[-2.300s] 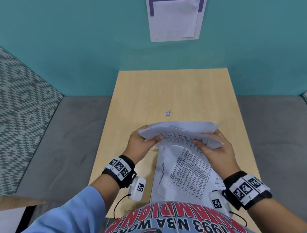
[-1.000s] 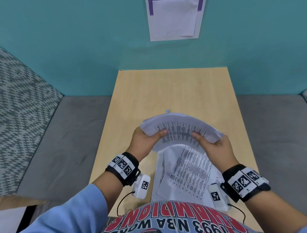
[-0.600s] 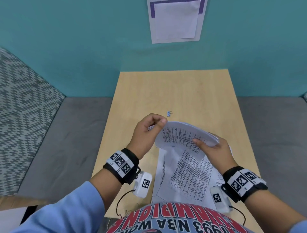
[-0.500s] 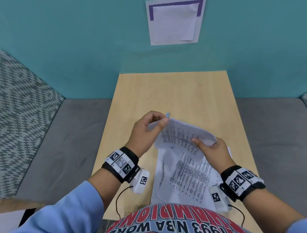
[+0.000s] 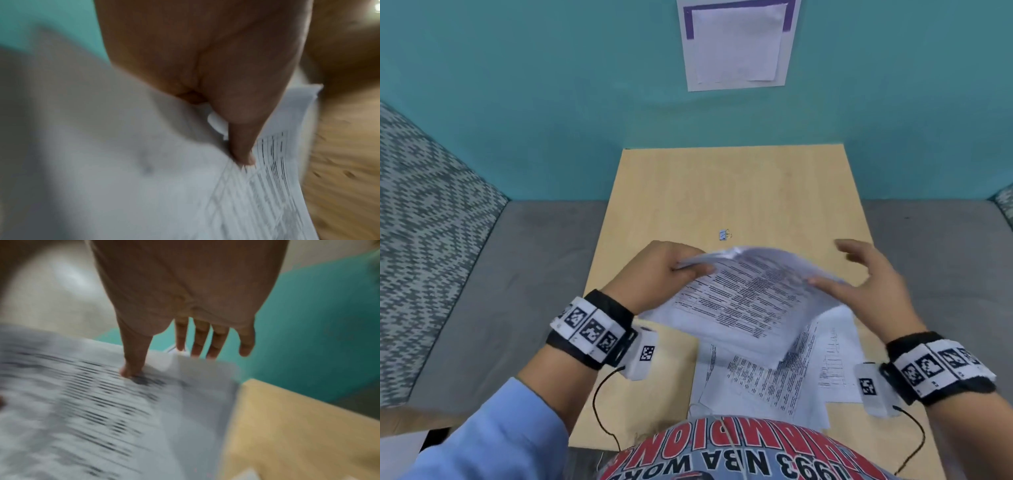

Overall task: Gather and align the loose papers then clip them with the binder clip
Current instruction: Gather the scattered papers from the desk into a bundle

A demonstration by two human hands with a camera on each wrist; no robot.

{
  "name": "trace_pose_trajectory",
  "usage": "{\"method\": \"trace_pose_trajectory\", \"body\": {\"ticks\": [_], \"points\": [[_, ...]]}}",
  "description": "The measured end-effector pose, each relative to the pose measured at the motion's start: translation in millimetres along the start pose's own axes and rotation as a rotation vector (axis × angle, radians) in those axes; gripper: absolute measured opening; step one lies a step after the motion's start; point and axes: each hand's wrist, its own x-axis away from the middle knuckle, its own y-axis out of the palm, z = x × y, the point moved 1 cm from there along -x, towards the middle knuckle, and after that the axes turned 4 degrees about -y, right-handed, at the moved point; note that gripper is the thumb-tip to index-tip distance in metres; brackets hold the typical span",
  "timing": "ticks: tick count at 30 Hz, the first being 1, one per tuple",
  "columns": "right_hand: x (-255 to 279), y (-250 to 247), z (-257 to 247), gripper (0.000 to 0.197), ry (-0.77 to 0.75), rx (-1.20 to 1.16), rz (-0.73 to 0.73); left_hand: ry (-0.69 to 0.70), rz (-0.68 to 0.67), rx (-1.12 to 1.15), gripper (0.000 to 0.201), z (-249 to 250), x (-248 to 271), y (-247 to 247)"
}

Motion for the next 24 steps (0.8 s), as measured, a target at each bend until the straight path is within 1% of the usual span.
{"method": "trace_pose_trajectory", "body": {"ticks": [1, 2, 3, 4, 5, 6, 7, 9, 10, 12, 14, 16, 17, 19, 20, 21, 23, 24], "points": [[1, -7, 12, 0.084, 0.106, -0.041, -0.009, -0.044, 0.022, 0.144, 0.029, -8, 4, -2], [2, -11, 25, 0.088, 0.183, -0.170, -0.064, -0.086, 0.042, 0.280, 0.026, -13, 8, -4], [4, -13, 33, 0.089, 0.231, -0.355, -0.137, -0.130, 0.055, 0.408, 0.022, -16, 12, -5], [7, -12, 36, 0.086, 0.262, -0.522, -0.215, -0.169, 0.062, 0.525, 0.018, -18, 15, -4], [11, -11, 33, 0.078, 0.271, -0.631, -0.267, -0.190, 0.077, 0.616, 0.016, -17, 17, -2], [13, -10, 28, 0.065, 0.242, -0.664, -0.283, -0.189, 0.103, 0.670, 0.016, -17, 18, 1], [14, -8, 21, 0.053, 0.192, -0.644, -0.274, -0.180, 0.130, 0.701, 0.019, -17, 18, 5], [14, -1, 12, 0.037, 0.118, -0.562, -0.172, -0.185, 0.190, 0.741, 0.025, -25, 15, 19], [14, 4, 13, 0.031, 0.106, -0.530, -0.119, -0.200, 0.208, 0.759, 0.030, -31, 13, 27], [15, 21, 28, 0.022, 0.151, -0.416, -0.074, -0.261, 0.205, 0.760, 0.041, -54, 7, 52], [21, 38, 55, 0.020, 0.263, -0.264, -0.106, -0.383, 0.152, 0.666, 0.045, -80, 5, 78], [31, 52, 80, 0.025, 0.324, -0.132, -0.177, -0.479, 0.047, 0.501, 0.043, -103, 7, 102], [35, 56, 85, 0.022, 0.325, -0.098, -0.186, -0.515, 0.016, 0.444, 0.049, -113, 9, 112], [38, 60, 88, 0.016, 0.328, -0.105, -0.181, -0.570, 0.029, 0.417, 0.065, -122, 9, 120], [38, 59, 87, 0.017, 0.343, -0.109, -0.176, -0.571, 0.051, 0.425, 0.065, -119, 8, 118], [36, 57, 84, 0.020, 0.356, -0.113, -0.167, -0.560, 0.079, 0.435, 0.058, -116, 6, 116], [32, 52, 79, 0.026, 0.350, -0.163, -0.127, -0.506, 0.145, 0.491, 0.037, -107, 5, 108], [30, 49, 76, 0.024, 0.337, -0.198, -0.098, -0.467, 0.176, 0.520, 0.029, -105, 5, 104]]}}
